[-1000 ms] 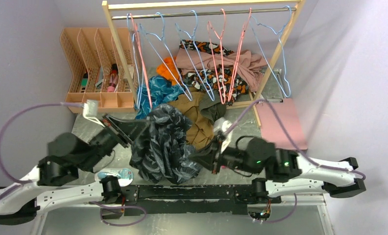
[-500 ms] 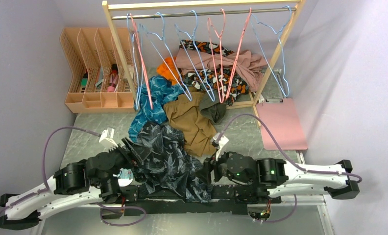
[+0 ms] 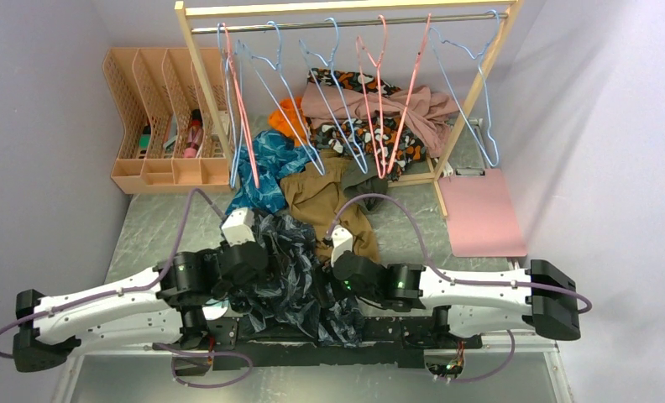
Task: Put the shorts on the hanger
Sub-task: Adjust the shorts at the center of the board.
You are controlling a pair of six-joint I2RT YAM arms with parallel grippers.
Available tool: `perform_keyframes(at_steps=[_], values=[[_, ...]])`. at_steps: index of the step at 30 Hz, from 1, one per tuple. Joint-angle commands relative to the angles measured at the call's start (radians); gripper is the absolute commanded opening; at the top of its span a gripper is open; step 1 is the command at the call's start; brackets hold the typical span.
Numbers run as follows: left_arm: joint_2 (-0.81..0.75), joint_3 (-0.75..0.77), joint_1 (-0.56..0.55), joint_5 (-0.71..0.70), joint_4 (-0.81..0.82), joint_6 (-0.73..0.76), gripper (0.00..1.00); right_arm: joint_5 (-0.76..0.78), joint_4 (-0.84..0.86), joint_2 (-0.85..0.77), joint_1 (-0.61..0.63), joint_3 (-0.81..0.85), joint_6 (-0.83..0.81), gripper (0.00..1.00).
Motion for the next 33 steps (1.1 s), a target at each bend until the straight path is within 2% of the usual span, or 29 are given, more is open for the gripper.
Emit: perform_keyframes(at_steps=[1,3,7,12,14,19,21,24,26,29,31,33], values=[[0.061,0.043,0.003,0.029,0.071,0.04,0.82,-0.108,0.176,0.029,-0.063,-0.033,-0.027,0.76],[0.075,0.038,0.003,0.043,0.098,0.041,0.82,-0.153,0.219,0.056,-0.07,-0.033,-0.043,0.67],[0.095,0.042,0.003,0.072,0.129,0.03,0.81,-0.251,0.31,0.093,-0.052,-0.023,-0.089,0.34],[0.1,0.039,0.003,0.096,0.124,-0.002,0.81,-0.332,0.431,0.071,0.012,-0.046,-0.164,0.07],[0.097,0.019,0.003,0.112,0.142,-0.015,0.81,-0.354,0.458,0.074,0.026,-0.054,-0.178,0.0],[0.116,-0.029,0.003,0.15,0.17,-0.048,0.8,-0.356,0.489,0.1,0.072,-0.054,-0.212,0.0],[0.134,-0.044,0.003,0.162,0.171,-0.064,0.77,-0.361,0.504,0.101,0.079,-0.059,-0.213,0.0],[0.156,-0.064,0.003,0.179,0.179,-0.064,0.63,-0.367,0.513,0.083,0.083,-0.07,-0.208,0.01],[0.162,-0.078,0.003,0.182,0.184,-0.06,0.44,-0.371,0.504,0.065,0.084,-0.073,-0.204,0.09],[0.147,-0.079,0.004,0.164,0.143,-0.071,0.09,-0.328,0.439,0.022,0.09,-0.069,-0.192,0.37],[0.109,-0.077,0.004,0.141,0.101,-0.081,0.07,-0.25,0.376,-0.022,0.091,-0.081,-0.172,0.52],[0.048,-0.086,0.003,0.122,0.068,-0.085,0.07,-0.158,0.293,-0.068,0.089,-0.09,-0.138,0.6]])
